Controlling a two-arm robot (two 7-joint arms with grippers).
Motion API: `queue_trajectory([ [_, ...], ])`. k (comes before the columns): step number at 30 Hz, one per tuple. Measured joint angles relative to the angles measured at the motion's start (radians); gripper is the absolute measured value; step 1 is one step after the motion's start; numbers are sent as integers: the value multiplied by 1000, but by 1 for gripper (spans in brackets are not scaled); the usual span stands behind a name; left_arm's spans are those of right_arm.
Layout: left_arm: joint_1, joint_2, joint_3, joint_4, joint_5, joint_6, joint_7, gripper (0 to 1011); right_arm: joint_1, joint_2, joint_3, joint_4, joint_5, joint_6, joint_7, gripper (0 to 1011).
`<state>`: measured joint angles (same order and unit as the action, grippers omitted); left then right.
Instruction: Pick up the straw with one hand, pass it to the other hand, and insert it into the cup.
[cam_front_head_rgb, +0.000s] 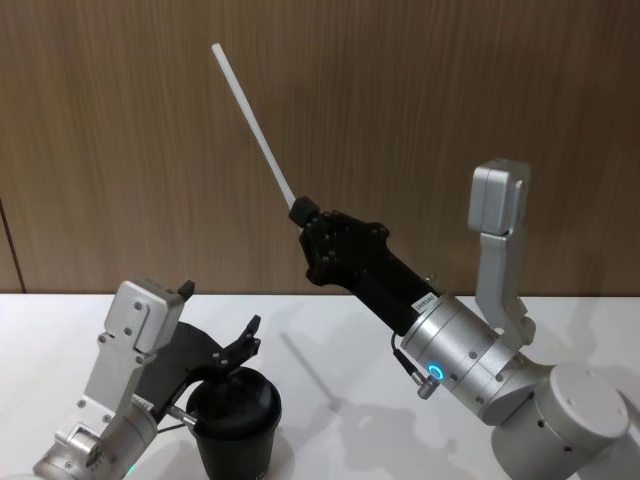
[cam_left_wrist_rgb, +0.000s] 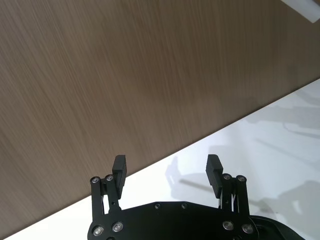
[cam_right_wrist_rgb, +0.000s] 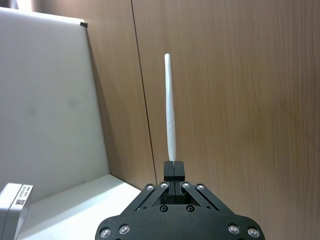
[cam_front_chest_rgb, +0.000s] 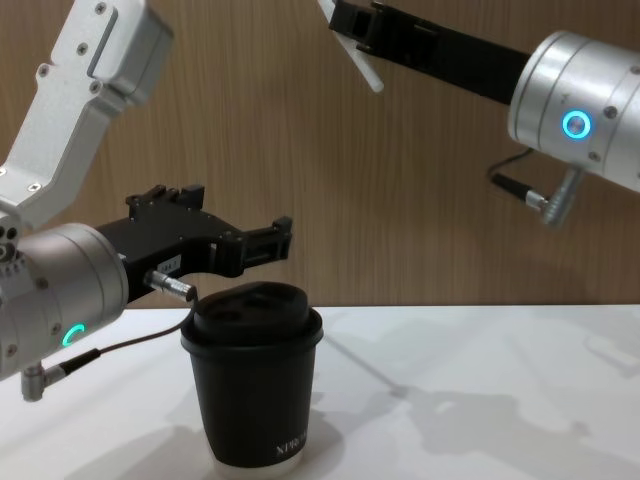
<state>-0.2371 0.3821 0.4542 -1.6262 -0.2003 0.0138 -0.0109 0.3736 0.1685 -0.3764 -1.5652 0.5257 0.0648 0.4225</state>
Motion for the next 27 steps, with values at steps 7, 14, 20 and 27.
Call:
queue_trajectory([
  [7,0,0,0,0,0,0,0,1000,12,-7,-9,13,1,-9,0,0],
  [14,0,0,-1,0,0,0,-1,1000,18,-11,-14,20,2,-13,0,0],
  [20,-3,3,-11,-13,-14,0,-20,1000,23,-13,-17,24,2,-16,0,0],
  [27,-16,11,-33,-35,-71,0,-79,1000,25,-14,-18,27,3,-18,-1,0],
])
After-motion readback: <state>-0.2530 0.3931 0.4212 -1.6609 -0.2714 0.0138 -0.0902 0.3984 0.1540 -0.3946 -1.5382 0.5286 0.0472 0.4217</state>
